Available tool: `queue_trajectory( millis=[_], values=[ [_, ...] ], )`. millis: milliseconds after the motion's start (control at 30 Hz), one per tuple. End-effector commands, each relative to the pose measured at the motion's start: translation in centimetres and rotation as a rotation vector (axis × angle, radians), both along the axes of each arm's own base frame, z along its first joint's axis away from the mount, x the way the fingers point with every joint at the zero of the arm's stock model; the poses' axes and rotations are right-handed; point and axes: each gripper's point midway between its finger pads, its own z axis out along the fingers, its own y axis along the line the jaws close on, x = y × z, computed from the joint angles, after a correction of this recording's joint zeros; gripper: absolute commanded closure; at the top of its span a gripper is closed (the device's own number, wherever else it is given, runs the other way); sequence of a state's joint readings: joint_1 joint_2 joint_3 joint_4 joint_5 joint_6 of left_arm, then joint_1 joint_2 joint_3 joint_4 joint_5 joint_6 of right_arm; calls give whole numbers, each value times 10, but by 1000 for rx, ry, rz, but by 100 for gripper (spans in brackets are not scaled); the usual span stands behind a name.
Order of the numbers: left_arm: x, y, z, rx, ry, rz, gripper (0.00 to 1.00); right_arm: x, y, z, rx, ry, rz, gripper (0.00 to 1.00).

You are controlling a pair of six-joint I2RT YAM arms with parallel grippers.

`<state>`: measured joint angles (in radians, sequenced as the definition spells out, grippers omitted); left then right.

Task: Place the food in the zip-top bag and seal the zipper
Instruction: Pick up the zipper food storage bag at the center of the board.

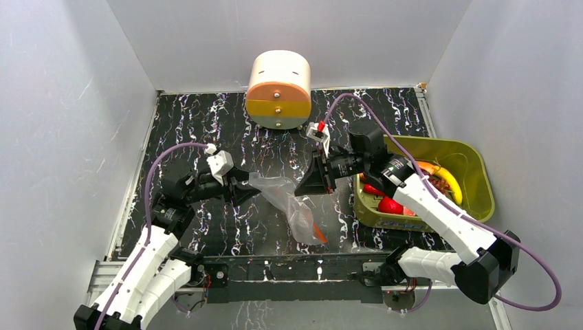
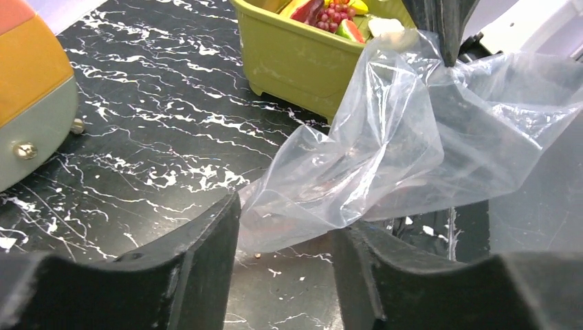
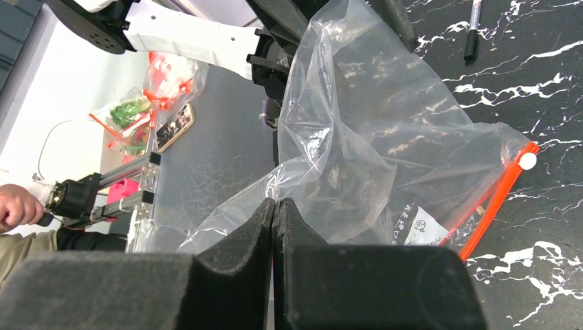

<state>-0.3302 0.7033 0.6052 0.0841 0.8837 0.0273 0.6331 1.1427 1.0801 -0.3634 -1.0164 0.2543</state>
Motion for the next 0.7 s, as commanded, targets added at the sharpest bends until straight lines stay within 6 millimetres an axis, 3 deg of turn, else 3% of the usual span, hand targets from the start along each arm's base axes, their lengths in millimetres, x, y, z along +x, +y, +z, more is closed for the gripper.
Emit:
queue_trajectory(
  millis=[0, 133, 200, 367, 533, 667],
  values=[
    [-7, -5, 14, -54, -67, -56, 63, 5, 1, -1, 3, -54, 1, 100],
    [-9, -6, 18, -47, -78, -75, 100, 15, 2, -5, -24, -63, -47, 100],
    [-6, -7, 21, -48, -60, -73, 100, 24, 1, -5, -40, -78, -94, 99],
    [10, -3, 30, -62, 4, 34, 100, 54, -12, 2, -82, -147, -337, 73],
    [46, 21, 35, -45, 55, 309, 100, 71, -36, 14, -49, -223, -553, 53],
    [67, 46, 35, -32, 116, 524, 100, 74, -39, 12, -17, -229, -595, 36]
  ],
)
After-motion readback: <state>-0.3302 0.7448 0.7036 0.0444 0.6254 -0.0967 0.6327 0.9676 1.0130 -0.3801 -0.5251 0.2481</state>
